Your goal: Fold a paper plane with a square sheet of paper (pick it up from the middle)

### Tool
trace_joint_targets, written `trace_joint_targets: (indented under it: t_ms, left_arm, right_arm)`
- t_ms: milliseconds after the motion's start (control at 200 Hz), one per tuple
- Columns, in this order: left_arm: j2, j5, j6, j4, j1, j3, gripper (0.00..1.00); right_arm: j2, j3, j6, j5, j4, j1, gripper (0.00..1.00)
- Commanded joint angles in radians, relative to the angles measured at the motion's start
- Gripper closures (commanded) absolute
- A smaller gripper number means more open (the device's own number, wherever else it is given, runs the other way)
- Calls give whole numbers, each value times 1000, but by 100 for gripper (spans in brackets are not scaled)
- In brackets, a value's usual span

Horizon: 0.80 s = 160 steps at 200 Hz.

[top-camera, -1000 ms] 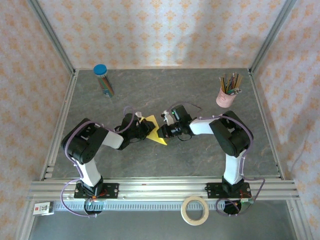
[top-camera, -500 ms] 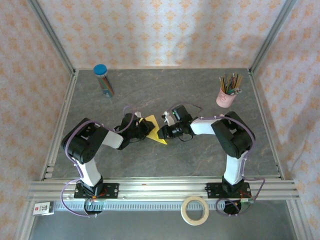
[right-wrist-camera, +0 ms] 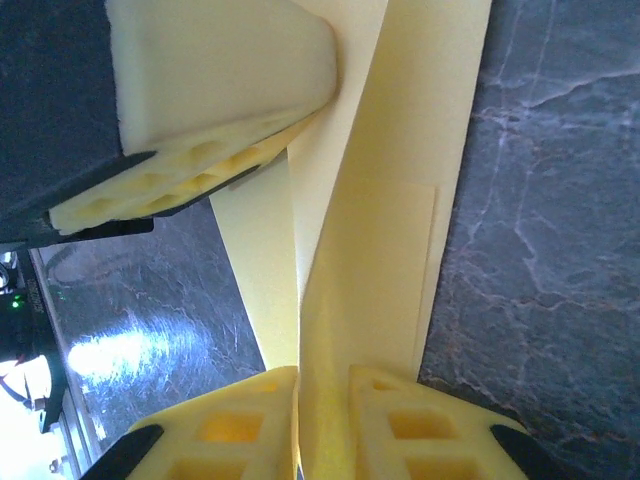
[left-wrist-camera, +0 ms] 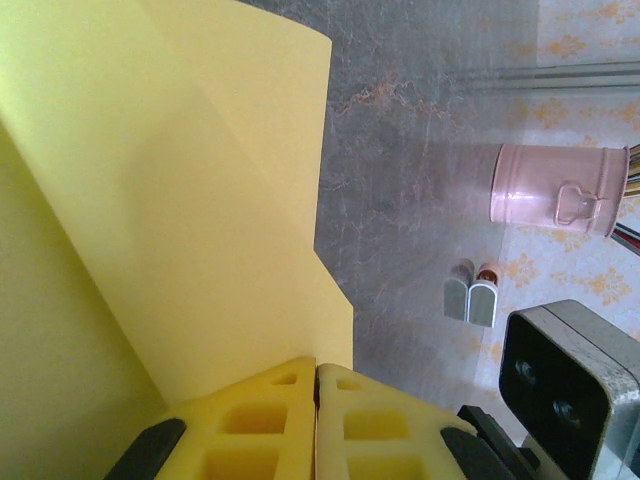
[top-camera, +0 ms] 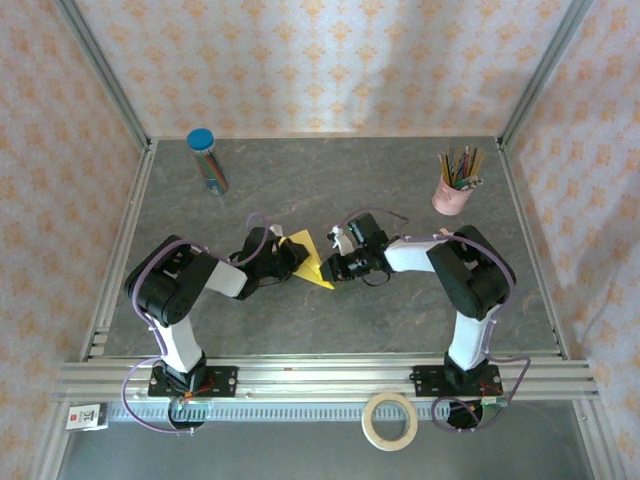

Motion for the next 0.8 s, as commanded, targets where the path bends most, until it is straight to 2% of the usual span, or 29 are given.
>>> trace_joint_targets:
  t_ms: [0, 460, 796]
  left_arm:
    - [10, -3, 9, -7, 8, 5, 92]
    - [37, 33, 18, 31, 8, 24, 92]
    - [29, 31, 26, 13, 9, 29, 92]
  right_arm:
    - [1, -16, -18, 22, -39, -5, 82]
    - [21, -15, 17, 52, -57, -18, 90]
    - [-67, -35, 19, 25, -82, -21, 81]
